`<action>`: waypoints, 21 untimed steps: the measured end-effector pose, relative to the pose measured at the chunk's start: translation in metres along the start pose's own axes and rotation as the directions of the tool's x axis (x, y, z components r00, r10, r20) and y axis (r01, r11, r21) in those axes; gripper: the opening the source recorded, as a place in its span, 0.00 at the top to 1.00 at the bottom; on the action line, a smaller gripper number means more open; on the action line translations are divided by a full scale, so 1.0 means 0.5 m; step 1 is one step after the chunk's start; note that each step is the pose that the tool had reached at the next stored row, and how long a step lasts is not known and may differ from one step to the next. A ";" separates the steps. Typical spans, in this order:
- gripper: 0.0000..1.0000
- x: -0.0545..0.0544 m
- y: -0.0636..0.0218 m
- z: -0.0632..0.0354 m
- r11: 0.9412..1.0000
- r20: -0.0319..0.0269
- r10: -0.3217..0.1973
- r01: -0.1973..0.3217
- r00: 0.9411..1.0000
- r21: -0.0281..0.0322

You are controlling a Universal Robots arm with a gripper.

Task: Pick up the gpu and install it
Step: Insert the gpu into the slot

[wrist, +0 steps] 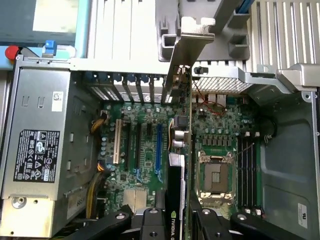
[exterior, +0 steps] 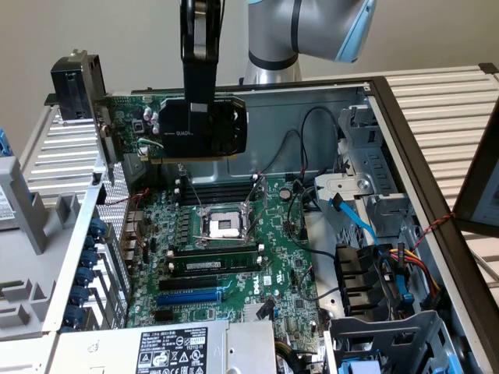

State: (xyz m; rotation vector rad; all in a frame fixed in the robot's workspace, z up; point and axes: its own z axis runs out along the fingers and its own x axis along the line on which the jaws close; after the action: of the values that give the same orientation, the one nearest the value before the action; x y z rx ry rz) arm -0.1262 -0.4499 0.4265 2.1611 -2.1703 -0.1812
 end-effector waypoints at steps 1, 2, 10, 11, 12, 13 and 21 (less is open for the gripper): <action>0.73 0.000 0.000 0.000 1.000 0.000 0.000 0.000 1.000 0.000; 0.73 -0.001 0.000 0.001 1.000 0.000 0.000 0.000 1.000 0.002; 0.73 -0.002 -0.002 0.011 1.000 0.017 -0.009 0.009 1.000 0.008; 0.73 -0.001 -0.002 0.014 1.000 0.022 -0.010 0.009 1.000 0.008; 0.73 0.000 -0.002 0.017 1.000 0.026 -0.011 0.010 1.000 0.008; 0.73 0.001 -0.003 0.020 1.000 0.028 -0.012 0.012 1.000 0.008; 0.73 0.014 -0.007 0.048 1.000 0.033 -0.023 0.023 0.999 0.007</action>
State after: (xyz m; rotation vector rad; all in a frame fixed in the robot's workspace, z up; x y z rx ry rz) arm -0.1262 -0.4562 0.4019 2.2034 -2.1669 -0.2135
